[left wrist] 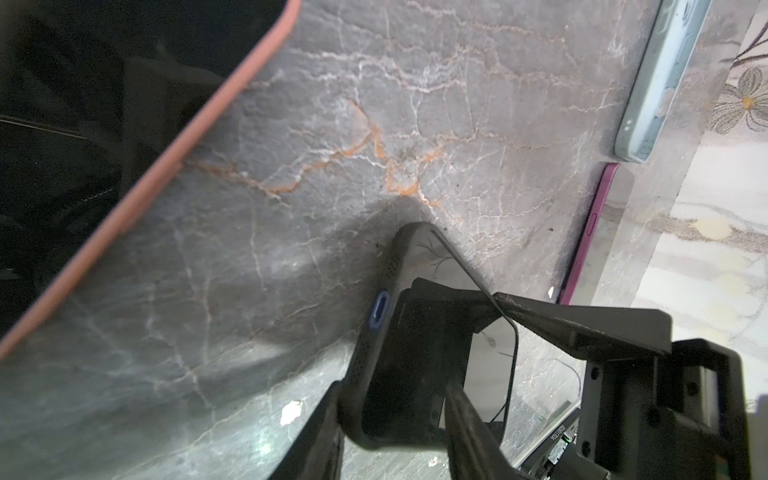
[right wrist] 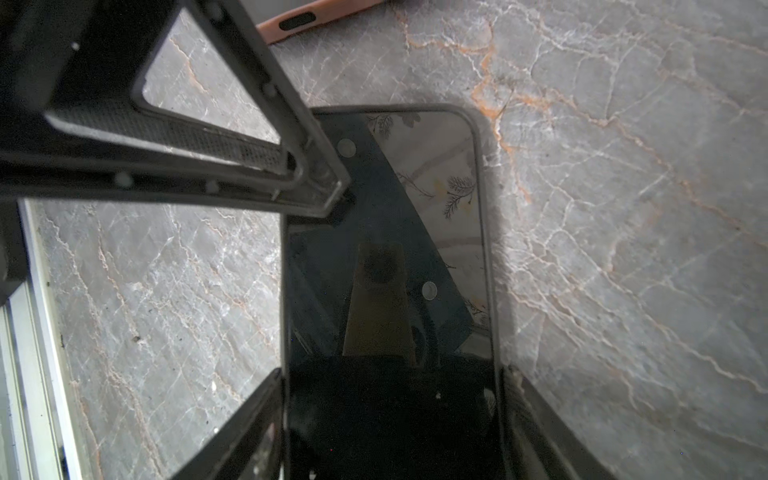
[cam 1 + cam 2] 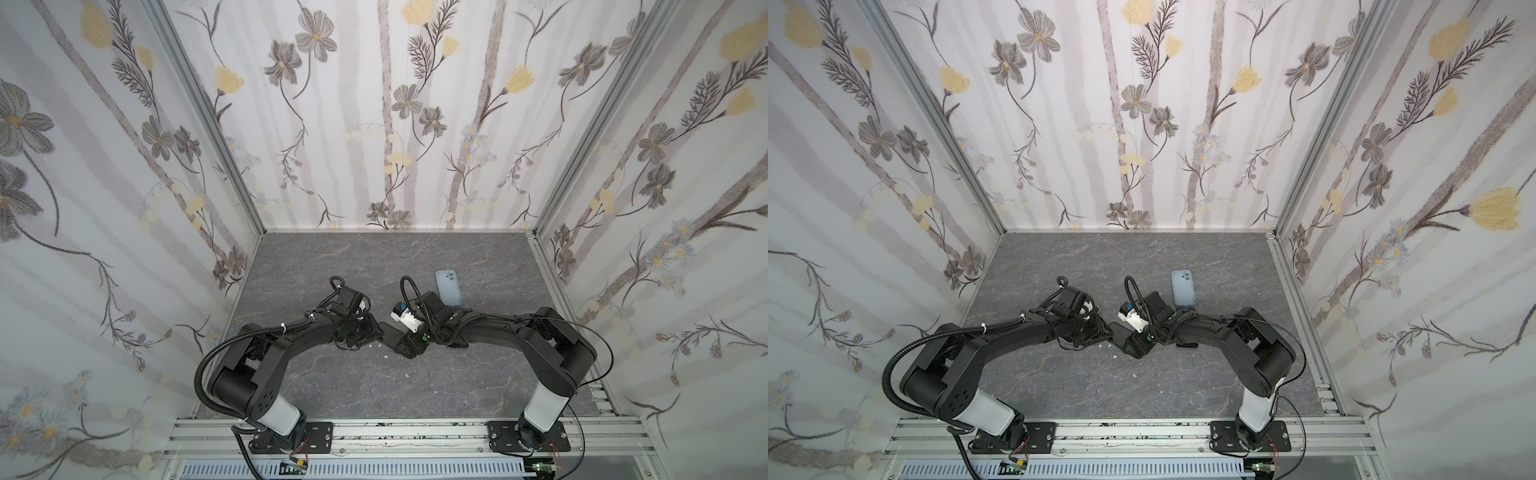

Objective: Take the phone out of the phone case

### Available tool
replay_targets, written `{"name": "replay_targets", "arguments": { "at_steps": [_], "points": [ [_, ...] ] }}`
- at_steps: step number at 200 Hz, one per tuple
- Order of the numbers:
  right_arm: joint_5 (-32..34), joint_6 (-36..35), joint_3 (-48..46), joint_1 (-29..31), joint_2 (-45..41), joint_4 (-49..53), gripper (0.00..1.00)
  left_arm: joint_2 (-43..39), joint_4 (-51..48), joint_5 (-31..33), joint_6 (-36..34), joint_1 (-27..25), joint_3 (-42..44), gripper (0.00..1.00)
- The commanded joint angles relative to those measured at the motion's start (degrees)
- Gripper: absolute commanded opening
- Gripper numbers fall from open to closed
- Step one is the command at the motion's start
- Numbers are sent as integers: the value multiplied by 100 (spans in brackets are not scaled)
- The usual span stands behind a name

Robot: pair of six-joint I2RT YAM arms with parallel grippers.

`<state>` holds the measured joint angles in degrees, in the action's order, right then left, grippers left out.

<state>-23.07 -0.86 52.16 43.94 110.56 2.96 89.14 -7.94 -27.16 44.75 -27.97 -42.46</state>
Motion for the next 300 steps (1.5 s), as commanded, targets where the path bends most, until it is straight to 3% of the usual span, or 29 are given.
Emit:
{"name": "replay_targets", "arguments": {
  "at_steps": [1,101,154,197,226,245,272,300],
  "points": [
    [-263,168,-105,-48,49,-101,57,-64,535,-189,243,-3,9,36],
    [-1664,1201,-565,-388,121,-1406,58,6,1462,-202,908,-7,159,22],
    [-1993,1482,-627,-483,180,-1725,58,174,2366,-308,1478,-19,326,18],
    [-2032,1563,-620,-508,200,-1799,59,248,2416,-238,1492,-86,249,14],
    [-1920,1572,-610,-537,98,-1786,68,159,2420,-189,1461,-87,178,7],
    [-1674,1541,-618,-592,-159,-1702,81,48,2420,-148,1418,-87,146,3],
    [-913,1423,-611,-649,-798,-1443,95,-176,2416,-93,1307,-77,58,0],
    [-188,1474,-668,-697,-1589,-1427,100,-474,2412,-28,1053,-51,-128,0]
  ]
}}
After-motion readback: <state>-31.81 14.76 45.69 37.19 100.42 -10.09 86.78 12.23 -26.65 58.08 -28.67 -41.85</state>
